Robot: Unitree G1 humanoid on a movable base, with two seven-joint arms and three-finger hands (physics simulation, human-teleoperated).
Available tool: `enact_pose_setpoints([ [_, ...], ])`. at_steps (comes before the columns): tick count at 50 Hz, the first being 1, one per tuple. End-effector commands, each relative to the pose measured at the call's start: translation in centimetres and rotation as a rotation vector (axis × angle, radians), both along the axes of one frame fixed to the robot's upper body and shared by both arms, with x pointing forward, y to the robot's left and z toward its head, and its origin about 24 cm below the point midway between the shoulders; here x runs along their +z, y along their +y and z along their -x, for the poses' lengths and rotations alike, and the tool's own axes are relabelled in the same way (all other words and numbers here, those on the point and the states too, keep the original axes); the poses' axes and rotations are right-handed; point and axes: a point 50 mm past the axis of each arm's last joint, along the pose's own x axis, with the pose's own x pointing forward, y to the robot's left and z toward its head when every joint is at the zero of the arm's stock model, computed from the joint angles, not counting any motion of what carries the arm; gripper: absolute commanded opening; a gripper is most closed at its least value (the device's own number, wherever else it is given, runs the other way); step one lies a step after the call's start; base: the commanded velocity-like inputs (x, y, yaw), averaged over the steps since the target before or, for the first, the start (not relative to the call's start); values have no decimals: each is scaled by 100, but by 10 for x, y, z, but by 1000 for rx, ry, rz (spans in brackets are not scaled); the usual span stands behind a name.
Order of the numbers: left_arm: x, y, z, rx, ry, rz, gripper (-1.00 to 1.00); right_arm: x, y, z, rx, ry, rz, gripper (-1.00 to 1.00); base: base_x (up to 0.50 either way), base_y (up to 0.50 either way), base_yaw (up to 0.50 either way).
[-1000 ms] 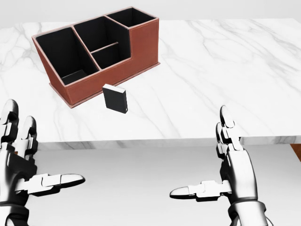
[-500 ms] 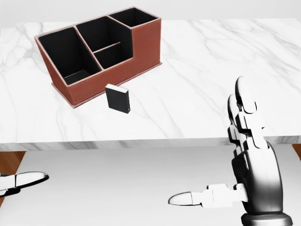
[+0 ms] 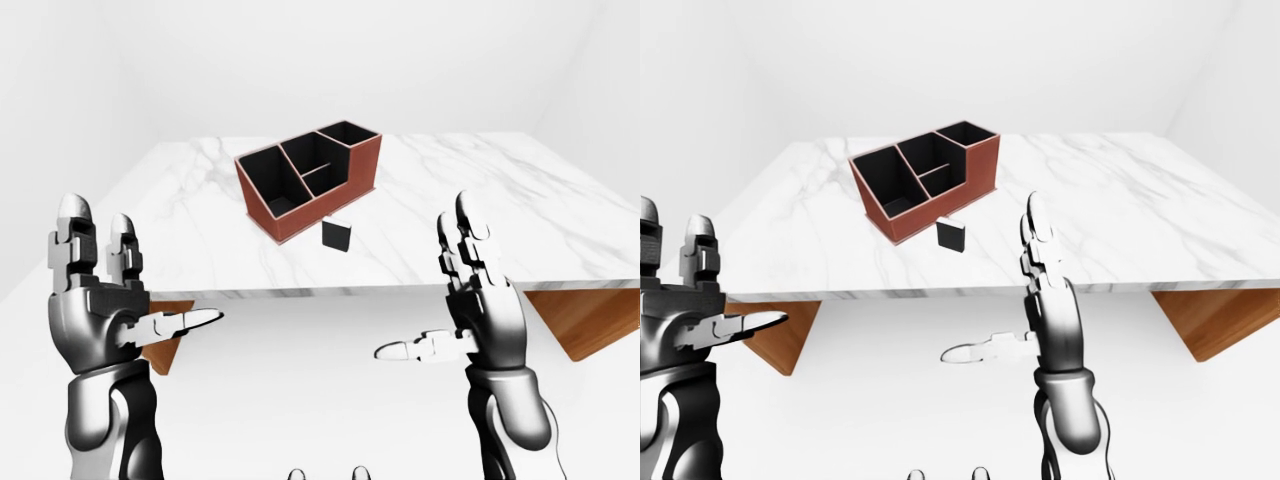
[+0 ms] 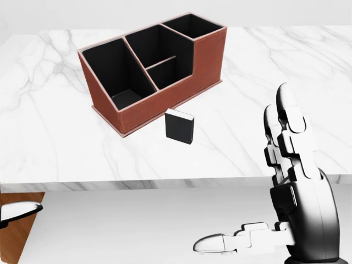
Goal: Pick up the book and place it in the left compartment of the caddy.
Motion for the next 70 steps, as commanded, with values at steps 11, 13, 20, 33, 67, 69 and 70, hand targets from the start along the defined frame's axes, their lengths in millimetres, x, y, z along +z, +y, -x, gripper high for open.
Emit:
enact_pose_setpoints([
  [11,3,1,2,1,-18,3,100,1,0,5,48,0,-45,100,50,1,0],
  [13,2,1,2,0,-14,4,100,2,0,6,46,-1,-45,100,50,1,0],
  [20,5,2,3,4,-27,6,100,2,-1,4,30,-5,-36,100,50,2,0],
  [33,9,1,6,-3,-48,8,100,-2,0,6,45,19,-31,100,50,29,0],
  [67,12,2,8,2,-61,4,100,-12,-3,6,70,73,-50,100,50,18,0],
  [69,0,1,5,-7,-11,12,100,-12,-3,6,73,71,-47,100,50,4,0],
  [70,-3,1,4,-9,5,15,100,-12,-3,6,77,71,-53,100,50,2,0],
])
